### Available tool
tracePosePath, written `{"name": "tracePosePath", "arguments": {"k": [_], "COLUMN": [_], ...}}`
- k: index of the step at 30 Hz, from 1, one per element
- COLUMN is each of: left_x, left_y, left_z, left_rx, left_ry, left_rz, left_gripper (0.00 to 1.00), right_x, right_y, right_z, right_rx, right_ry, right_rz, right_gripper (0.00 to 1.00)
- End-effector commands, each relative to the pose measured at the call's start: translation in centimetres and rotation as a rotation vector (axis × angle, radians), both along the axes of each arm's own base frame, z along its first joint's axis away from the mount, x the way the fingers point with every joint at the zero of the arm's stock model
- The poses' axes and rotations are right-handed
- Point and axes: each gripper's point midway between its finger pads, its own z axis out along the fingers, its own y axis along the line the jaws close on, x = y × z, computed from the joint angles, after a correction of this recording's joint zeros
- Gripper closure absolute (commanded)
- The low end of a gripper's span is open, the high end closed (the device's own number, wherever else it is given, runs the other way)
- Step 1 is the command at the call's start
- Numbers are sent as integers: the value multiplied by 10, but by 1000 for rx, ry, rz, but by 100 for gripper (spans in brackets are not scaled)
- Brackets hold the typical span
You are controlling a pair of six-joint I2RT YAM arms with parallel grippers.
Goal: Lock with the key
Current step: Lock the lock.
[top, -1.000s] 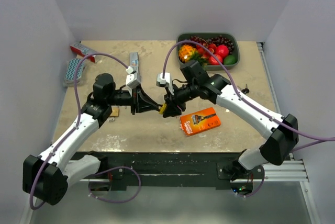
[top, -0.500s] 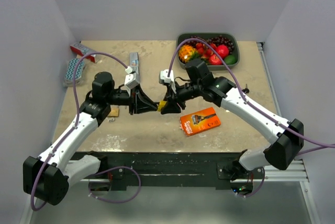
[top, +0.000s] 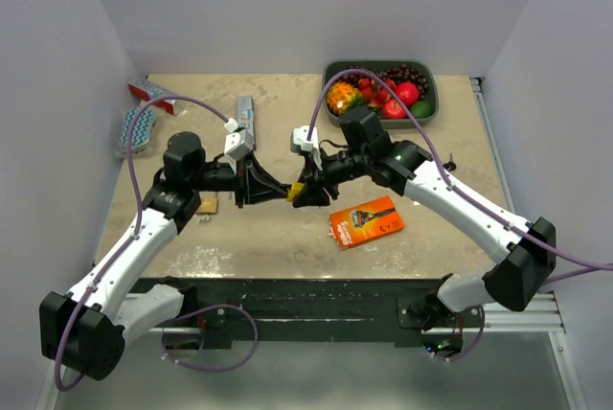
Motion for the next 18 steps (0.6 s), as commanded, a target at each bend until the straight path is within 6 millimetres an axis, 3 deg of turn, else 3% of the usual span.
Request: {"name": "tracePosePath", "arguments": {"k": [1,2,6,7,10,14,18], "left_x": [2,2,4,5,14,20,19], "left_y": [-3,-3,-3,-2,7,15,14], "left_z": [20,19,18,19,24,30,28], "left_rx": [-37,-36,-36,-41,-86,-99,-95], "left_ry": [-55,-54,-24,-4,50,48,54], "left_rz": [-10,-12,0,16,54,64,49], "left_gripper": [94,100,100,100,100,100,100], "right_x": [-7,-7,-8,-7,2,13,24], "right_y": [12,13,12,11,3,-17,-34], "right_z": [33,33,29,28,22,16,19], "right_rx": [119,117,104,97,70,45,52], "right_ry": [-87,-86,-67,-59,-10,48,53], "right_rz": [72,72,77,66,7,-55,-86], "right_gripper": [100,100,100,91,35,29,37]}}
